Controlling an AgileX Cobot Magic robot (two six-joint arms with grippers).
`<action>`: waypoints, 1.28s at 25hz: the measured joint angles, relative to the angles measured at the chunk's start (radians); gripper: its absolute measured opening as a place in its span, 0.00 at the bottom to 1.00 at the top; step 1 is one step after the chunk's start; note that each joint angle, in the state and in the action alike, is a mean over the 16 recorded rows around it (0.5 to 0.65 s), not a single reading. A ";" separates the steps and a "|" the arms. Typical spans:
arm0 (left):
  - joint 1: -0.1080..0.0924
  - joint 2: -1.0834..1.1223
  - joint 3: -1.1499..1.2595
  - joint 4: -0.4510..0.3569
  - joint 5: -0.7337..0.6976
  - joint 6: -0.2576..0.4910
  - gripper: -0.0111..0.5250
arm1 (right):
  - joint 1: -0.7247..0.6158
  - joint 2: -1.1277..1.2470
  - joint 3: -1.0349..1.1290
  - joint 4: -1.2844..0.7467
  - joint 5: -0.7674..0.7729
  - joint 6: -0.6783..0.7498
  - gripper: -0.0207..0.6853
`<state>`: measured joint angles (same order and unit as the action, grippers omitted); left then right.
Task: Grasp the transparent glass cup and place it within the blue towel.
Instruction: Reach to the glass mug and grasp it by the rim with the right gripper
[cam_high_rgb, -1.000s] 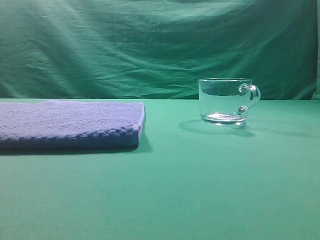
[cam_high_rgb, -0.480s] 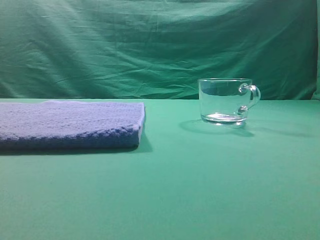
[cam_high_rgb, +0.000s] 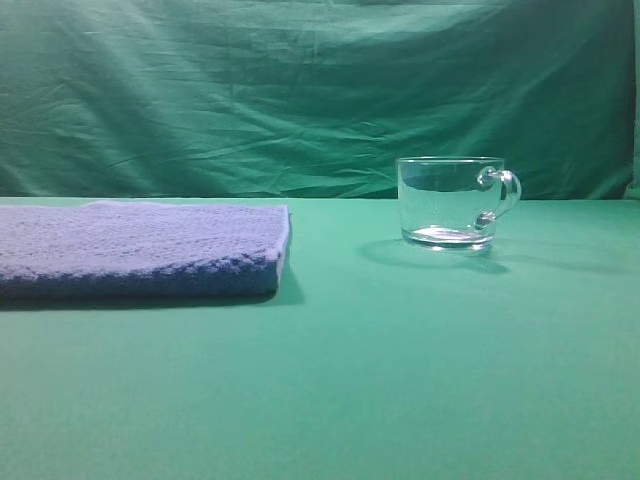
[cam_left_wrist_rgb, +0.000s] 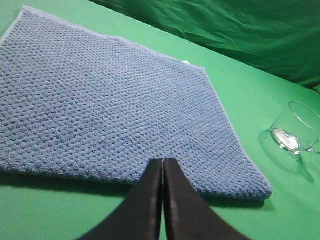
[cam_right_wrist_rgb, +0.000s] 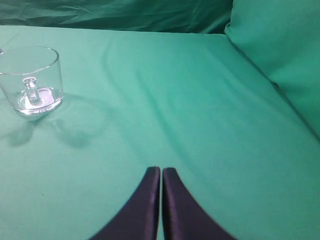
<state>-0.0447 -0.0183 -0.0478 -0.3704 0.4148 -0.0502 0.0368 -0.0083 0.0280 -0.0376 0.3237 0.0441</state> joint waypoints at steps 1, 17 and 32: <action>0.000 0.000 0.000 0.000 0.000 0.000 0.02 | 0.001 0.000 0.000 0.016 -0.015 0.001 0.03; 0.000 0.000 0.000 0.000 0.000 0.000 0.02 | 0.068 0.251 -0.241 0.202 -0.046 -0.014 0.03; 0.000 0.000 0.000 0.000 0.000 0.000 0.02 | 0.079 1.019 -0.743 0.224 0.281 -0.154 0.11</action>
<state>-0.0447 -0.0183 -0.0478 -0.3704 0.4148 -0.0502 0.1158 1.0110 -0.7148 0.1862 0.6052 -0.1100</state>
